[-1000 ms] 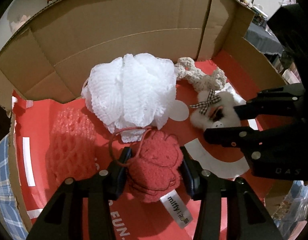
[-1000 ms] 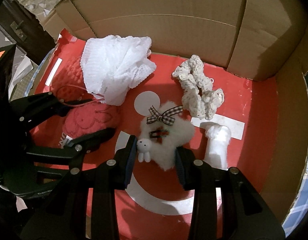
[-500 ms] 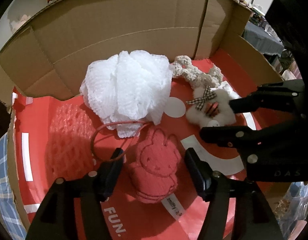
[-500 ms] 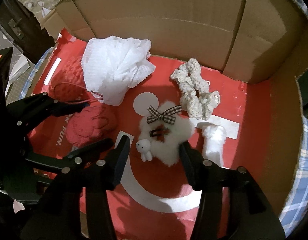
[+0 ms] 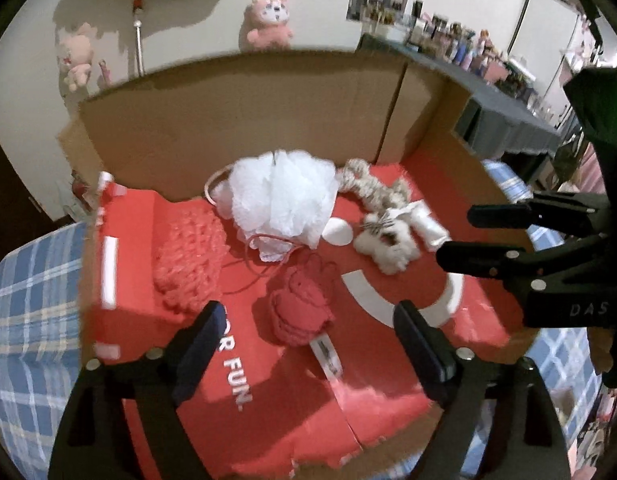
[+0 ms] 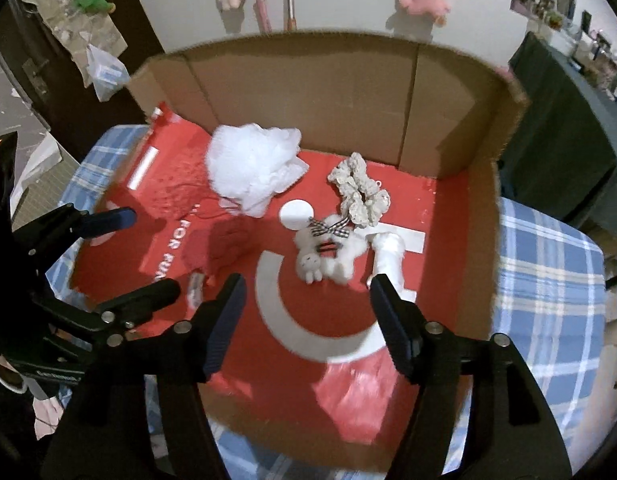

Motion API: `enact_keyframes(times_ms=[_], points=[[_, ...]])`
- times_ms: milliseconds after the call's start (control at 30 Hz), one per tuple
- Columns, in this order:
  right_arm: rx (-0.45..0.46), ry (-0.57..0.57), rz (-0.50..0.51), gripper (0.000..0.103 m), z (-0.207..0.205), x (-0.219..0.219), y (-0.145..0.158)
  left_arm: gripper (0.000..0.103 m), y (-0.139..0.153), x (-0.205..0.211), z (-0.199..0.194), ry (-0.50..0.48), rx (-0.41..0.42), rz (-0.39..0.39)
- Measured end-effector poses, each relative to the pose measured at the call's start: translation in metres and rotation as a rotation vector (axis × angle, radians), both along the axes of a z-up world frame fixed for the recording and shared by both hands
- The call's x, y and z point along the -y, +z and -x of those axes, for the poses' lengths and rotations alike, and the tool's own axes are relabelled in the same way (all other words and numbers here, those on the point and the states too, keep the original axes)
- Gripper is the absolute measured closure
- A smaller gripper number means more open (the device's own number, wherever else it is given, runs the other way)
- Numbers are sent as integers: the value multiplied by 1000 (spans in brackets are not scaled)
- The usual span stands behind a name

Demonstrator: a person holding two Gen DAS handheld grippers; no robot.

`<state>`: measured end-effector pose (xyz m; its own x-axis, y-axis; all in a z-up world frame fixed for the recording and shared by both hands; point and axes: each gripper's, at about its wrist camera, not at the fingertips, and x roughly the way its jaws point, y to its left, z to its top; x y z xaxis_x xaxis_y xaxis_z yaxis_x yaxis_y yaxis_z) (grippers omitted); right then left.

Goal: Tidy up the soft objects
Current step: 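Open both tools to release the pouch and bunny and lift out, then grasp the blue-white cloth with the left tool while the right tool grasps the black pom-pom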

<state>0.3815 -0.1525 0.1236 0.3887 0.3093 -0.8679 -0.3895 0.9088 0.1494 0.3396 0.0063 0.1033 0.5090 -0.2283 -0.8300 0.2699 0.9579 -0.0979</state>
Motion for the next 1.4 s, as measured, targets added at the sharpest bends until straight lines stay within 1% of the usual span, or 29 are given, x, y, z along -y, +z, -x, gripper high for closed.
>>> enact_keyframes(times_ms=[167,200,233,300,367,467,533,600,633,733,833,900,933,967,1167,1267,1400], points=[[75,-5,-23,36,41,11,33,5,34,-10,32,28,74,42],[88,-6,-27,34,50,11,38,4,41,-12,38,36,91,51],[104,-8,-31,29,58,15,46,3,46,-15,43,44,107,57],[153,-17,-42,27,77,19,58,0,58,-19,57,58,147,70],[175,-18,-71,26,91,24,67,0,67,-22,72,71,178,83],[228,-38,-88,26,116,30,78,0,79,-26,95,99,218,95],[262,-42,-104,26,134,35,84,0,86,-26,111,101,245,103],[300,-52,-128,23,155,41,91,0,92,-25,127,98,285,96],[313,-54,-137,22,163,44,94,0,97,-25,140,96,318,93],[387,-74,-127,21,194,50,100,0,106,-24,168,84,385,97],[453,-90,-114,21,223,55,101,0,112,-25,196,87,444,113],[503,-91,-111,17,245,56,101,0,114,-25,216,87,483,123],[527,-93,-106,14,255,56,101,0,115,-25,222,88,496,125],[552,-95,-104,13,266,56,101,0,116,-25,232,89,518,129],[644,-113,-145,13,318,55,92,0,110,-22,282,91,622,143],[683,-118,-139,12,336,50,85,0,103,-17,301,105,669,122],[753,-155,-98,12,359,41,69,0,90,-9,323,117,719,85]])
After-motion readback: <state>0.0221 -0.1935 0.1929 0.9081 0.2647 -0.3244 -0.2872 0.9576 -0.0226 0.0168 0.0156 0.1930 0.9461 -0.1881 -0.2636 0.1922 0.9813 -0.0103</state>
